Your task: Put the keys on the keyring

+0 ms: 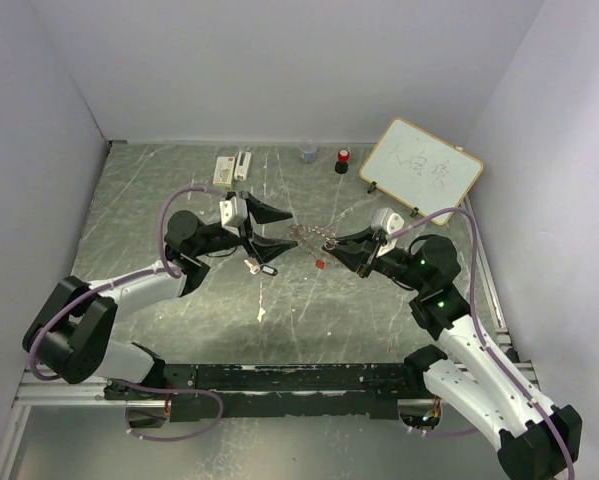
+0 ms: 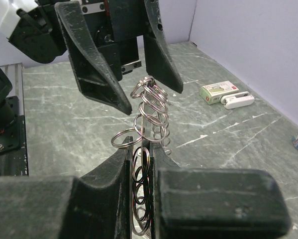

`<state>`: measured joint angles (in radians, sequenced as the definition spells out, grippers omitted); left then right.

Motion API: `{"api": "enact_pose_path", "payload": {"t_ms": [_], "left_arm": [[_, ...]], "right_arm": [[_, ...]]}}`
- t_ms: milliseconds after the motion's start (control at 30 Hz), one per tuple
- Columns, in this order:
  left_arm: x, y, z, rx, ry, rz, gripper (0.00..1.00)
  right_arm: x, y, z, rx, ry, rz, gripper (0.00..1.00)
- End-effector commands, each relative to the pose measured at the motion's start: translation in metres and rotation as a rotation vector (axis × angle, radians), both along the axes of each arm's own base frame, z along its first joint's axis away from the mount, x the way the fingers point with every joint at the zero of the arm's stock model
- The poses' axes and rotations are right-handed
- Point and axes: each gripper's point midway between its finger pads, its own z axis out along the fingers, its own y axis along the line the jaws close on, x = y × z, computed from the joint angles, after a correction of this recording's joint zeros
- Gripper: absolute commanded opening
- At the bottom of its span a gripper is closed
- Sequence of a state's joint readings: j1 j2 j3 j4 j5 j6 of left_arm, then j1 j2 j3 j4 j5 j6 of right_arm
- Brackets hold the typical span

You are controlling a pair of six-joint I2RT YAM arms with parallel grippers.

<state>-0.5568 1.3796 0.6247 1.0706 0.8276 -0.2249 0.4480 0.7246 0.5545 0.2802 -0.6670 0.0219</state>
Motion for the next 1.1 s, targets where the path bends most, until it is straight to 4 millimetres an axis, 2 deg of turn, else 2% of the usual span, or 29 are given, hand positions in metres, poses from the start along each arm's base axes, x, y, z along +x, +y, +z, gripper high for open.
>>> {"api": "enact_pose_path", "payload": {"t_ms": [0, 133, 267, 467, 500, 567, 833, 867, 900, 933, 967, 1067], "left_arm": [[0.001, -0.004, 0.029, -0.053, -0.108, -0.039, 0.74], [0.003, -0.007, 0.03, -0.058, -0.105, -0.048, 0.57], [0.004, -0.01, 0.025, -0.034, -0.094, -0.069, 0.33], [0.002, -0.01, 0.02, -0.018, -0.08, -0.08, 0.31], [0.002, -0.01, 0.02, -0.018, -0.079, -0.08, 0.27], [0.001, -0.01, 0.02, -0.015, -0.079, -0.082, 0.09], [0.009, -0.01, 0.026, 0.037, -0.08, -0.048, 0.07], [0.011, -0.009, 0.026, 0.05, -0.078, -0.038, 0.07], [0.013, -0.009, 0.027, 0.067, -0.08, -0.03, 0.07], [0.015, -0.009, 0.028, 0.084, -0.081, -0.021, 0.07], [0.018, -0.009, 0.028, 0.102, -0.078, -0.012, 0.07], [0.025, -0.008, 0.029, 0.164, -0.075, 0.009, 0.07]], "right_arm": [[-0.007, -0.001, 0.035, 0.051, -0.097, 0.019, 0.0], [-0.007, -0.001, 0.035, 0.048, -0.097, 0.015, 0.0], [-0.007, -0.003, 0.038, 0.052, -0.106, 0.005, 0.0], [-0.006, -0.003, 0.041, 0.056, -0.111, -0.002, 0.0], [-0.006, -0.003, 0.042, 0.057, -0.113, -0.002, 0.0], [-0.005, -0.004, 0.042, 0.058, -0.111, -0.005, 0.0], [0.008, -0.005, 0.043, 0.038, -0.056, -0.056, 0.01], [0.009, -0.005, 0.043, 0.036, -0.052, -0.053, 0.07], [0.01, -0.004, 0.044, 0.031, -0.049, -0.05, 0.23], [0.01, -0.003, 0.044, 0.026, -0.044, -0.048, 0.34], [0.011, -0.003, 0.044, 0.021, -0.04, -0.046, 0.41], [0.013, -0.001, 0.045, -0.001, -0.032, -0.04, 0.5]]}}
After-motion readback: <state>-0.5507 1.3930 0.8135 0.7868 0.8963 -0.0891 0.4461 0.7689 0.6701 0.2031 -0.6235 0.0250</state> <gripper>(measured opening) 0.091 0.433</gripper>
